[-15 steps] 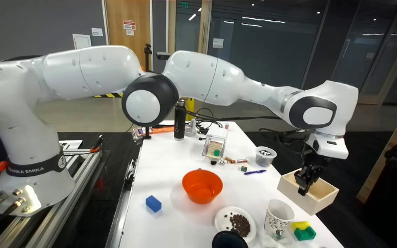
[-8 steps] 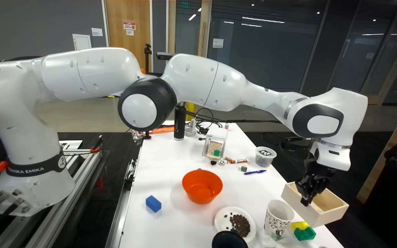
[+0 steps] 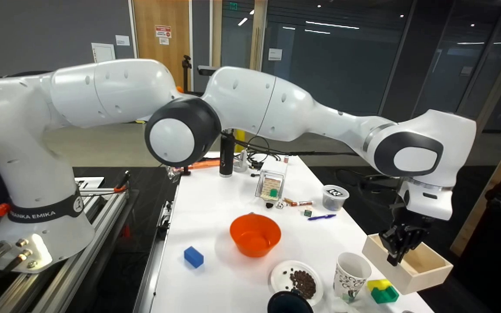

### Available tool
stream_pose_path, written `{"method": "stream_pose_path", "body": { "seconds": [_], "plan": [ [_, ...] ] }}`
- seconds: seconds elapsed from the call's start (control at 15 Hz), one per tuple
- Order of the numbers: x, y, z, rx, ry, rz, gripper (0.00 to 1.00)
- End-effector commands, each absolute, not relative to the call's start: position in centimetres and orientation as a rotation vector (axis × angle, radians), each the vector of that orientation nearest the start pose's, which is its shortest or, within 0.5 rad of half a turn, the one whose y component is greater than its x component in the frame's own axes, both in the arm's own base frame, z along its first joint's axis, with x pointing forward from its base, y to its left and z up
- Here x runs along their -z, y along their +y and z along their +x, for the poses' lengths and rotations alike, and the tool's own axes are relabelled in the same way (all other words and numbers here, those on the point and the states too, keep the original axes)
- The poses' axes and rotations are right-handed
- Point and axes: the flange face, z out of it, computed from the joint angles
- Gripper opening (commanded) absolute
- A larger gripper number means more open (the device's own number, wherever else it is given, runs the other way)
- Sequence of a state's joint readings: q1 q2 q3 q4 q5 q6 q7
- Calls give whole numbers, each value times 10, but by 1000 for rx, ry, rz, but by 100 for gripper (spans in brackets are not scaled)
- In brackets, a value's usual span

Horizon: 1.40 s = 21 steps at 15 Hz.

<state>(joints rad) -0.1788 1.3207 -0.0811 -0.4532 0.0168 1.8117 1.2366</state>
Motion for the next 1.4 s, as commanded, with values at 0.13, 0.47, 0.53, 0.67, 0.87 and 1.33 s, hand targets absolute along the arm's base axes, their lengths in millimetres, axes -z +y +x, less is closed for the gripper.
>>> {"method": "stream_pose_path", "body": {
  "seconds": [0.13, 0.47, 0.53, 0.67, 0.87, 1.33],
  "plan": [
    [-242, -171, 794, 109, 2100, -2373, 2],
    [-242, -175, 793, 102, 2033, -2426, 2],
    [-242, -175, 793, 99, 2015, -2435, 2],
    [-241, -175, 792, 87, 1969, -2480, 2],
    [-242, -175, 792, 87, 1827, -2588, 2],
    [-244, -176, 792, 73, 1466, -2792, 2]
  ]
}}
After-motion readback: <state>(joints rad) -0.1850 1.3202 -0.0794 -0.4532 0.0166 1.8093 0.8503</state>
